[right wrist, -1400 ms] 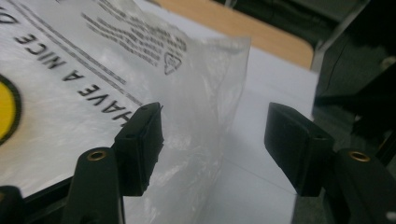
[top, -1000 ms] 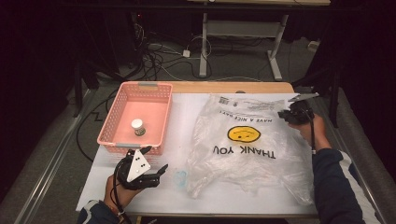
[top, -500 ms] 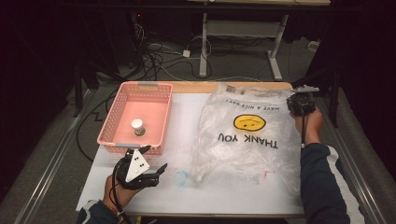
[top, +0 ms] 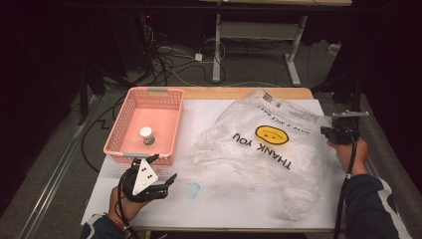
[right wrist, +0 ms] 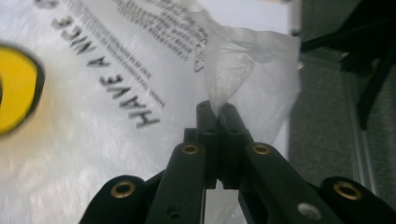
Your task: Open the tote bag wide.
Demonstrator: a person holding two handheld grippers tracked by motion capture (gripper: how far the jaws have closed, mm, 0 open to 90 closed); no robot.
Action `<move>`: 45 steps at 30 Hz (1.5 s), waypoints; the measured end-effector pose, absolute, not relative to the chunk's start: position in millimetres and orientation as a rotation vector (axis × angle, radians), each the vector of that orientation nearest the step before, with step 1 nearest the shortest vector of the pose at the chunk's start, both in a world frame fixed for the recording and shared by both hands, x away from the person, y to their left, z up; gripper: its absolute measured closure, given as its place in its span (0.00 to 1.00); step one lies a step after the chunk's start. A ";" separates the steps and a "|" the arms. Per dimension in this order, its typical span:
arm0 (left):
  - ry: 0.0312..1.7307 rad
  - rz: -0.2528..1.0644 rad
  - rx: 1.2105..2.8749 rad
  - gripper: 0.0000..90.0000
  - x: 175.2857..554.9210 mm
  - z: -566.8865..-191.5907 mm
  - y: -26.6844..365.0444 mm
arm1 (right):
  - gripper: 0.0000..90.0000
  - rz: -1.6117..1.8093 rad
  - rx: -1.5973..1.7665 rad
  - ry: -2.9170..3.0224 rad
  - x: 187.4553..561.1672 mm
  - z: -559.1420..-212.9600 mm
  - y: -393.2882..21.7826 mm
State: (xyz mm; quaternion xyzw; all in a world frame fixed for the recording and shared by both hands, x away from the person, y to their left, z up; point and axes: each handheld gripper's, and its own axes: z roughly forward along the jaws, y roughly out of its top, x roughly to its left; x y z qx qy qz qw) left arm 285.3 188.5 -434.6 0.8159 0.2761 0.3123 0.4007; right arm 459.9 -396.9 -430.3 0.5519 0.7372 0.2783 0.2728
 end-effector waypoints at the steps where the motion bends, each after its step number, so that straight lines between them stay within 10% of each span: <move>1: 0.700 0.792 2.065 0.22 285.3 -434.7 188.6 | 1.00 0.754 1.474 1.996 454.2 -432.6 -395.3; 23: 0.703 0.792 2.087 0.22 287.4 -437.8 186.7 | 0.64 0.941 1.031 1.977 377.1 -386.4 -349.1; 34: 0.696 0.792 2.100 0.22 286.8 -439.3 183.7 | 0.40 1.088 0.619 2.397 352.8 -405.5 -235.7; 45: 0.695 0.790 2.115 0.22 286.8 -441.3 183.2 | 0.48 0.932 0.521 2.646 364.4 -454.8 -182.9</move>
